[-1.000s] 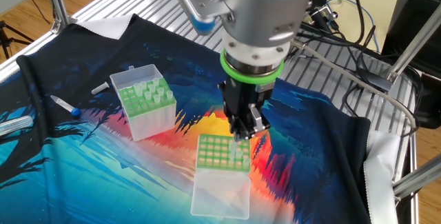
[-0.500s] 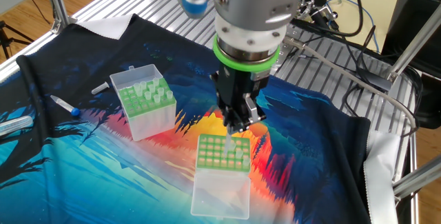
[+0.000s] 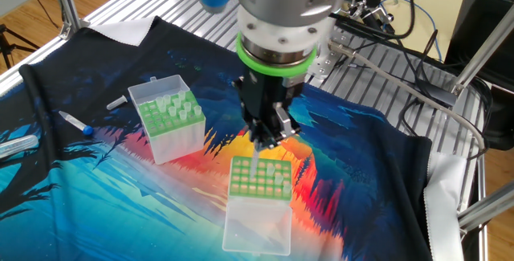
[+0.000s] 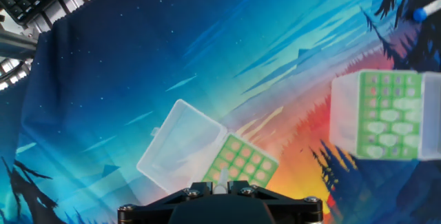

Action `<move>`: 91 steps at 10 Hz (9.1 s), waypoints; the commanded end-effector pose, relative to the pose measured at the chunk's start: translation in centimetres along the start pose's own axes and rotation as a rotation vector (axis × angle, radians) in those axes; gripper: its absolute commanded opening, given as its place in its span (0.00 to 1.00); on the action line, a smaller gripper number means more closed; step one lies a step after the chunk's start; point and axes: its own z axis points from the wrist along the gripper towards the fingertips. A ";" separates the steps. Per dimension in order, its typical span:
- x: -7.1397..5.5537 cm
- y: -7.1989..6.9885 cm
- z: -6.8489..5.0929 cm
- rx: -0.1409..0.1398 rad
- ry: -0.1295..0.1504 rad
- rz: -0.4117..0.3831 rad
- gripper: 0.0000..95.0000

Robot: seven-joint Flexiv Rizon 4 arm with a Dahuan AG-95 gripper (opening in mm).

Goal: Transfer all large pipette tips from one holder to another

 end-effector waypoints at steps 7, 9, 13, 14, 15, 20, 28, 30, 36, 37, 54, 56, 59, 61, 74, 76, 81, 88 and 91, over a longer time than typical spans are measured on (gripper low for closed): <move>-3.8 -4.6 1.6 -0.015 -0.010 -0.114 0.00; -4.4 -5.5 2.0 -0.016 -0.010 -0.130 0.00; -5.0 -5.8 1.8 -0.013 -0.009 -0.135 0.00; -5.2 -5.9 1.7 -0.014 -0.008 -0.140 0.00; -5.3 -5.9 1.7 -0.017 -0.006 -0.147 0.00; -5.4 -5.9 1.7 -0.028 -0.011 -0.152 0.00; -5.4 -5.9 1.7 -0.030 -0.018 -0.083 0.00; -5.4 -5.9 1.7 -0.022 -0.020 -0.075 0.00; -5.7 -7.0 1.5 -0.010 0.033 -0.112 0.00; -5.6 -8.1 1.3 -0.015 0.041 -0.138 0.00; -6.5 -20.2 1.8 -0.037 0.026 -0.369 0.00; -6.4 -20.8 2.1 -0.040 0.023 -0.373 0.00; -5.9 -21.5 2.5 -0.041 0.016 -0.383 0.00; -5.7 -21.9 2.3 -0.040 0.019 -0.386 0.00; -5.7 -21.8 2.5 -0.050 0.015 -0.361 0.00; -5.7 -21.8 2.4 -0.049 0.025 -0.331 0.00; -6.3 -20.6 1.0 -0.052 0.021 -0.295 0.00; -6.9 -20.8 -0.6 -0.042 0.020 -0.288 0.00; -6.9 -20.8 -0.6 -0.043 0.015 -0.282 0.00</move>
